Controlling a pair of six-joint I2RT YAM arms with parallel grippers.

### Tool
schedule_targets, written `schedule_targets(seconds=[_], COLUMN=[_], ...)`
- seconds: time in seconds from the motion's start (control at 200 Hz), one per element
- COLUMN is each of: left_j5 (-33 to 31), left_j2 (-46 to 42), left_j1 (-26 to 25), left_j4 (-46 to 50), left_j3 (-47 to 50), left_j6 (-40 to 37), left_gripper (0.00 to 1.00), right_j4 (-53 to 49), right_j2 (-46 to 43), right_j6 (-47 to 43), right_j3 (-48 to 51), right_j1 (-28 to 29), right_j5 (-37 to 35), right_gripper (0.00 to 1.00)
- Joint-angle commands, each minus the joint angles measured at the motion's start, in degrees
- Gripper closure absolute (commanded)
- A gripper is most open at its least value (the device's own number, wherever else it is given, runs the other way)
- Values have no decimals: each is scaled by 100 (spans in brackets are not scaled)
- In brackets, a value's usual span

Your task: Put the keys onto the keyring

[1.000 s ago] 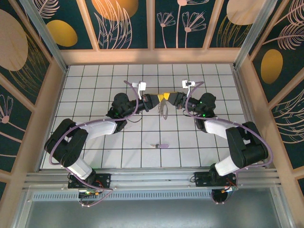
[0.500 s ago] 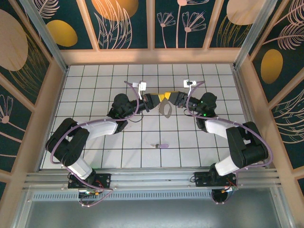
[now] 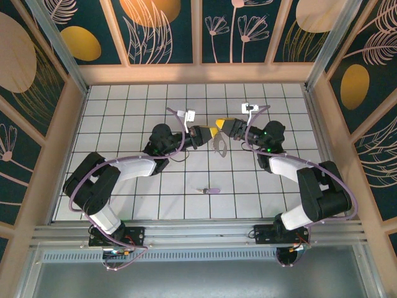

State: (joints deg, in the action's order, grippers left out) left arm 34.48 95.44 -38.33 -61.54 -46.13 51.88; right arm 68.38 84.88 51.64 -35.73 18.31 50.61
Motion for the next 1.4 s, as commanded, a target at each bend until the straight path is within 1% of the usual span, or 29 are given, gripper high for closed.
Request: schedule_targets(seconds=[0.0,0.08,0.466,0.591,0.857,0.942,1.052,1.398], left_j5=[122,117,101,94,94,95,101,51], left_j2=[44,49,78,91,108,122,132,171], left_j1=[-26,-26,-25,-25,-20,-26,-24,-26], left_j4=[-306,-310,-302,-309,-326,-324,-335,-294], left_j3=[-116,-116,-142,-162,-186,-197,-203,-256], left_j6=[60,58,34,55,69,77,89,152], left_gripper=[100,100,100,100,100,100,100,100], right_j4=[242,238,264,295,369,369,386,498], right_j2=[-141,-139,-279,-299,-298,-293,-298,-407], right_j6=[49,31,0,-2,9,-5,-7,4], right_j3=[21,56,341,389,456,469,469,492], right_j1=[-53,-62,-211,-209,-205,-209,-205,-208], right_j5=[66,85,149,196,274,296,325,361], right_gripper=[68,70,70,72,81,88,100,100])
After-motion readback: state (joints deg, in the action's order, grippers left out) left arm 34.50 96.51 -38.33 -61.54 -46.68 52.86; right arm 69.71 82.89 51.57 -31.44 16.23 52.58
